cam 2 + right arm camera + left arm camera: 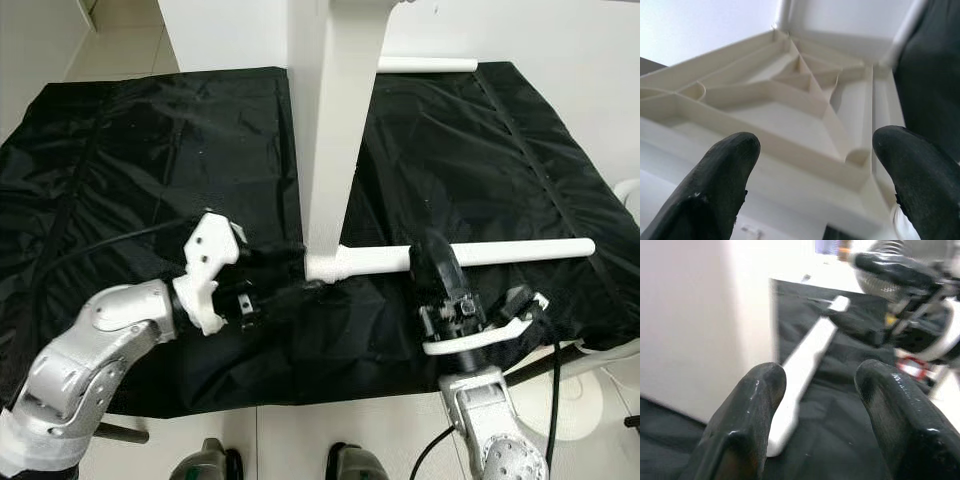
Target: Building children table
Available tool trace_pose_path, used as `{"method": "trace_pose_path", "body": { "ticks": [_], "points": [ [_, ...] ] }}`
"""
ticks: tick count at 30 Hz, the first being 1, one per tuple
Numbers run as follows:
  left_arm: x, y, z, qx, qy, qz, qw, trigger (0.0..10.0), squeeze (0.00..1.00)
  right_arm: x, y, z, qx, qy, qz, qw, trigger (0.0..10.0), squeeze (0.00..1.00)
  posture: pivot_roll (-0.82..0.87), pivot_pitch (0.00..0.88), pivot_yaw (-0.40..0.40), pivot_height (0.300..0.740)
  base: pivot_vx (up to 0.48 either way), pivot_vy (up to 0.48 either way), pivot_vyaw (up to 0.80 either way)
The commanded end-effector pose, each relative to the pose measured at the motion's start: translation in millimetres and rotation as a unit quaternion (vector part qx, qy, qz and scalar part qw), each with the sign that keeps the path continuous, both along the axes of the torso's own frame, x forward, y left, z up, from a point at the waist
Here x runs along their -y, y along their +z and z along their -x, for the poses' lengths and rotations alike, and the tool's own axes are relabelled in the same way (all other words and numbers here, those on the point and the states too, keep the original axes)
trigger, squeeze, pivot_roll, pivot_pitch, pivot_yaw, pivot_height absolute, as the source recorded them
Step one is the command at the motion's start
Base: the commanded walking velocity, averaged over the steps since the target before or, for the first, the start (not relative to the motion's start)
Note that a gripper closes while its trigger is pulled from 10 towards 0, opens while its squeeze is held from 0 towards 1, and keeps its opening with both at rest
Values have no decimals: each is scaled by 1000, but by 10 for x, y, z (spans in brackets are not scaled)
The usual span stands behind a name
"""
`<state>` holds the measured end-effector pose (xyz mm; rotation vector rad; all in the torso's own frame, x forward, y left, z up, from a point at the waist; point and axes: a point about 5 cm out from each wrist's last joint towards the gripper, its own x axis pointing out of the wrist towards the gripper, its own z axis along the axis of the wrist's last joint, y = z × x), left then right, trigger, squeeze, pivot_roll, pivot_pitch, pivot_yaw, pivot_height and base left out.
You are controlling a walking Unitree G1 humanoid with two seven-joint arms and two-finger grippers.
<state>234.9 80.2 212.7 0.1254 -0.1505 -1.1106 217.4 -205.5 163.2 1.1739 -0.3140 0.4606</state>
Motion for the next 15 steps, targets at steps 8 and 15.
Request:
{"method": "trace_pose_path", "body": {
  "ticks": [8, 15],
  "points": [
    [-157, 71, -161, 1, 150, 21, 988, 10000, 0, 110, 54, -166, -29, -77, 56, 995, 10000, 0, 17, 74, -7, 740, 0, 0, 0],
    [-360, 109, -495, -19, 301, 37, 953, 10000, 0, 218, 153, -469, -99, -197, 194, 956, 10000, 0, 8, 59, -13, 740, 0, 0, 0]
  ]
}}
